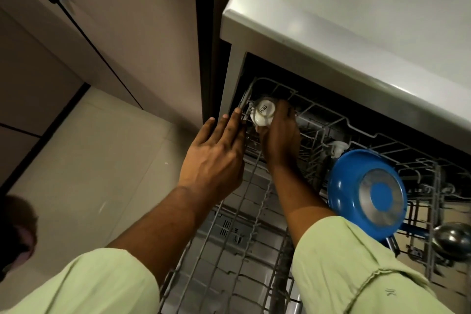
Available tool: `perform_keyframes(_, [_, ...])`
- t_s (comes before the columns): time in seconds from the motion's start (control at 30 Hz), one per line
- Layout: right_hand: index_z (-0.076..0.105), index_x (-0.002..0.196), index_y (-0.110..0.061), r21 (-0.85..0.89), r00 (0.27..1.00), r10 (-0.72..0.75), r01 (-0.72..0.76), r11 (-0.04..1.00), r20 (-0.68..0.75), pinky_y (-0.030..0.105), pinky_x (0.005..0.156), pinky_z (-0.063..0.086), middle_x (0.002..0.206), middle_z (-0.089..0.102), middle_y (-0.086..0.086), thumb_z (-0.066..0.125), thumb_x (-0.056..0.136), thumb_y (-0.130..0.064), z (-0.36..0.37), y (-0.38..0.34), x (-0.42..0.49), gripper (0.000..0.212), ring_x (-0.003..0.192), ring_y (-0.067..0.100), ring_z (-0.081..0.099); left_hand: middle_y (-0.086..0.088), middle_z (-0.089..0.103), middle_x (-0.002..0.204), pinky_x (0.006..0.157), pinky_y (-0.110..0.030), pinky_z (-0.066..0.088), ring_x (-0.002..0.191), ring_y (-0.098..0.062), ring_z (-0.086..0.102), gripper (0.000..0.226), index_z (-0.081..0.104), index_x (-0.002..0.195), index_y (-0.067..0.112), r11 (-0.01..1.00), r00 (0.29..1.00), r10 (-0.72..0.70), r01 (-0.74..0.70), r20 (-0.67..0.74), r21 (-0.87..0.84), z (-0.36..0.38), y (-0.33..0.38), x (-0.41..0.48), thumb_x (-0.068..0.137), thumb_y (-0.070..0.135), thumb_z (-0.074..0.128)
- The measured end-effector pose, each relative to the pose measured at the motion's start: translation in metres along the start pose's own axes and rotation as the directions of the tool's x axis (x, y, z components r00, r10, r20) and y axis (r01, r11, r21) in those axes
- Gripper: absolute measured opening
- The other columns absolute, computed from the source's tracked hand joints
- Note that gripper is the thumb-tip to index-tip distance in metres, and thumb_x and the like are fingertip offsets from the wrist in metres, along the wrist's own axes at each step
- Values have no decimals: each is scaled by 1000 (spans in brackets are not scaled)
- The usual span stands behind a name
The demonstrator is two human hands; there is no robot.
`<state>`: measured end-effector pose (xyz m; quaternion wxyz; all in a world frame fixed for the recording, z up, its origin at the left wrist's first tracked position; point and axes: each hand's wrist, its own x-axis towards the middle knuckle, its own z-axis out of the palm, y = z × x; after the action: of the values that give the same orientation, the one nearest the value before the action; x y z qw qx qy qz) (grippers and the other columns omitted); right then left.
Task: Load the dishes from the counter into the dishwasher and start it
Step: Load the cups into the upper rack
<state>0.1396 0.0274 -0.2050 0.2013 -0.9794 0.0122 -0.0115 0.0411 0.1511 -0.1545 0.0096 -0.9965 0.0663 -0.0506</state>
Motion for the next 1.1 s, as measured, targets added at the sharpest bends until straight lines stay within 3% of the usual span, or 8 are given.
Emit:
perform_keyframes(0.13, [40,137,-12,41,995,102,-101,994,-13,40,78,51,125,58,16,82,74,-14,0,-1,-3,76,107,36,62,-21,51,143,107,-46,27,126,-32,57,65,63,131,5,1000,999,-3,3,36,3,-1,0,0,74,33,80])
perform_keyframes(0.27, [36,144,-9,-38,991,102,-105,994,-82,43,88,50,130,54,20,77,79,-13,-6,1,-20,77,114,38,56,-18,41,151,111,-43,20,135,-30,48,67,54,140,8,1000,996,-26,24,81,17,-5,1,-1,83,37,73])
perform_keyframes(0.37, [46,134,-6,-209,993,23,-48,977,-119,49,102,41,124,58,21,71,80,-13,-10,8,-41,60,117,39,54,-16,4,163,114,-41,-7,151,-28,8,68,19,157,11,1000,991,8,-11,131,18,-10,3,-3,101,38,46])
perform_keyframes(0.43, [45,136,-8,-255,999,16,-24,967,-32,51,110,32,131,54,19,72,79,-15,-12,12,-54,63,128,37,46,-12,-19,161,110,-41,-21,144,-24,-23,68,-2,158,13,999,982,16,-23,187,34,-13,2,-2,104,38,31])
perform_keyframes(0.5, [39,142,-8,-254,999,4,9,967,50,50,117,23,141,47,18,75,80,-18,-20,14,-69,73,138,36,35,-9,-28,155,110,-42,-25,137,-24,-33,71,-9,157,14,1000,979,1,-6,204,26,-18,2,-6,103,41,28])
perform_keyframes(0.7, [8,156,-14,-191,953,99,-45,981,287,42,121,-1,163,9,15,66,89,-21,-56,7,-104,89,151,31,-2,-11,-29,157,117,-45,-20,144,-26,-30,75,-22,153,13,999,939,-36,41,343,-10,-33,8,-47,103,41,25])
perform_keyframes(0.9, [15,155,-13,-152,941,121,-76,985,316,46,122,11,161,18,16,56,95,-40,-108,-17,-169,78,150,33,7,-10,-18,163,117,-46,-18,149,-26,-21,71,-18,154,10,993,874,-56,97,484,-61,-73,16,-110,103,33,25])
perform_keyframes(1.1, [12,155,-13,-76,935,100,-79,994,341,44,123,6,162,15,12,56,95,-44,-163,-54,-220,81,151,29,3,-9,-8,166,123,-46,-5,153,-27,-9,73,-8,158,12,982,852,-54,140,521,-127,-135,24,-146,103,34,36])
